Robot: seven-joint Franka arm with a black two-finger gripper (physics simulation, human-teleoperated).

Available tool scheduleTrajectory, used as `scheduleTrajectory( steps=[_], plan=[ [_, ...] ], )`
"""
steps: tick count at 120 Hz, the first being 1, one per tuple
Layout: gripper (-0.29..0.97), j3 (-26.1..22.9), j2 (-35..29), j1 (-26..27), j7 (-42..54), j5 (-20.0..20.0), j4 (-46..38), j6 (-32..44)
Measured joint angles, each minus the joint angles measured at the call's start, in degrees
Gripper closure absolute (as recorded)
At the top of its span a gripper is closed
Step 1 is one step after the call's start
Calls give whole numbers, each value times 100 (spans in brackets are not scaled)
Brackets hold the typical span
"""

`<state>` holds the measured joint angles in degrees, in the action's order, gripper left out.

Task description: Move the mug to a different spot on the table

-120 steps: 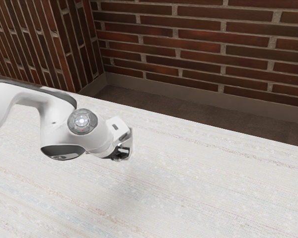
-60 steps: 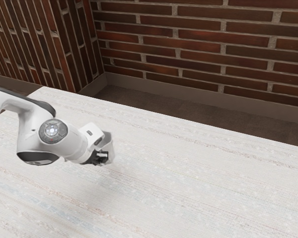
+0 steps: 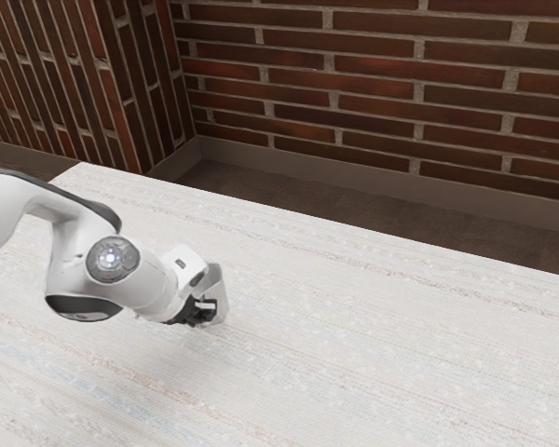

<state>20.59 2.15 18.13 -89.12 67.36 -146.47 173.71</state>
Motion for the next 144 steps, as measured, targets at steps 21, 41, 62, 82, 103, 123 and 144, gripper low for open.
scheduleTrajectory(
  steps=[21, 41, 62, 82, 103, 123, 144],
  plan=[
    [73, -17, 67, 392, -83, -65, 11, 1],
    [73, -17, 68, 178, -142, -82, 11, 2],
    [73, -18, 105, 169, -190, -111, 11, -3],
    [73, -3, 77, 102, -223, -133, 11, -19],
    [73, 53, 42, 91, -246, -134, -12, -41],
    [73, 71, 61, 72, -263, -129, -15, -54],
    [73, 70, 105, 80, -276, -130, -10, -83]
  ],
)
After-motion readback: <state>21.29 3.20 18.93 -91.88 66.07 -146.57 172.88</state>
